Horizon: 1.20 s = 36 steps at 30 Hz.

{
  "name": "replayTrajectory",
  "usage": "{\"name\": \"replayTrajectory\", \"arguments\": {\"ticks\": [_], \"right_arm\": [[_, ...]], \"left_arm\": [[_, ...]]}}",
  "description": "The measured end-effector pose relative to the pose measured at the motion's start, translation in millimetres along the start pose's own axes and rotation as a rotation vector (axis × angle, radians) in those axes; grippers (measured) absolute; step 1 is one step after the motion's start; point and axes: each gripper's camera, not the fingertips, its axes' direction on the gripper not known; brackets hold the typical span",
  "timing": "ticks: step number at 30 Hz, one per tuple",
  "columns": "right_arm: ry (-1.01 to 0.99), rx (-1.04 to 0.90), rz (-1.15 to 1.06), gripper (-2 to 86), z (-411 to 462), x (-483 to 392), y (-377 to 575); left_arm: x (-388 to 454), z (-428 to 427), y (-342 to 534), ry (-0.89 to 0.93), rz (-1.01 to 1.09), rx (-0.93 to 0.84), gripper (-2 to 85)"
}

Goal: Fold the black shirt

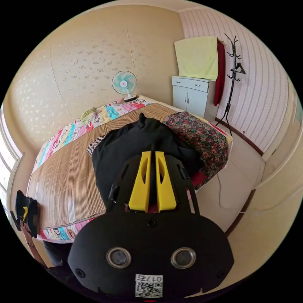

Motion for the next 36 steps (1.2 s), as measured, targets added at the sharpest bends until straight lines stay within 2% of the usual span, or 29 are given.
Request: {"name": "replayTrajectory", "arguments": {"ticks": [2, 4, 6, 8, 10, 12, 14, 18, 22, 24, 25, 27, 30, 32, 36], "right_arm": [[-0.073, 0.013, -0.005, 2.2, -10.6, -2.3, -6.2], [-0.273, 0.127, -0.048, 1.8, -36.2, -9.0, -11.4], [-0.483, 0.256, -0.17, 1.4, -70.8, -38.4, -24.7], [-0.578, 0.306, -0.268, 1.1, -91.1, -72.8, -37.9], [-0.622, 0.415, -0.255, 0.9, -113.2, -102.4, -40.8], [-0.72, 0.601, -0.216, 0.8, -144.9, -138.1, -24.3], [-0.8, 0.659, -0.178, 0.8, -159.4, -163.8, -5.8], [-0.963, 0.575, -0.167, 0.9, -154.0, -226.4, 58.2], [-0.827, 0.396, -0.373, 0.9, -122.2, -281.8, 136.2], [-0.764, 0.116, -0.462, 0.8, -83.3, -299.7, 180.0], [-0.767, 0.036, -0.483, 0.8, -72.7, -301.7, 189.8], [-0.922, -0.243, -0.608, 0.6, -38.4, -301.9, 220.5], [-1.159, -0.471, -0.67, 0.6, -13.4, -295.3, 226.2], [-1.159, -0.516, -0.719, 0.9, -2.7, -296.0, 215.0], [-0.923, -0.321, -0.758, 2.3, 9.5, -302.5, 160.2]], "left_arm": [[-6.6, 5.1, 2.4, 0.017, -0.026, -0.005, 7.5], [-12.0, 10.4, 3.5, 0.042, -0.039, -0.007, 7.5], [-16.9, 18.5, 2.7, 0.055, -0.044, -0.016, 7.5], [-19.8, 25.7, 0.5, 0.06, -0.05, -0.026, 7.5], [-21.4, 31.5, -1.6, 0.084, -0.055, -0.018, 7.5], [-22.7, 36.6, -2.0, 0.109, -0.069, 0.018, 7.5], [-24.6, 39.2, -0.7, 0.116, -0.08, 0.041, 7.5], [-37.6, 50.7, 1.6, 0.105, -0.102, 0.027, 7.5], [-53.1, 65.4, 3.2, 0.123, -0.144, 0.011, 7.7], [-58.9, 76.4, 2.6, 0.122, -0.163, 0.011, 7.9], [-59.7, 80.1, 1.9, 0.122, -0.164, 0.008, 7.9], [-60.6, 100.7, -4.1, 0.136, -0.153, -0.031, 8.1], [-52.2, 144.3, -14.0, 0.198, -0.11, -0.123, 8.7], [-40.1, 179.1, -18.8, 0.236, -0.081, -0.195, 9.0], [8.2, 270.6, -33.0, 0.3, 0.031, -0.352, 9.6]]}}
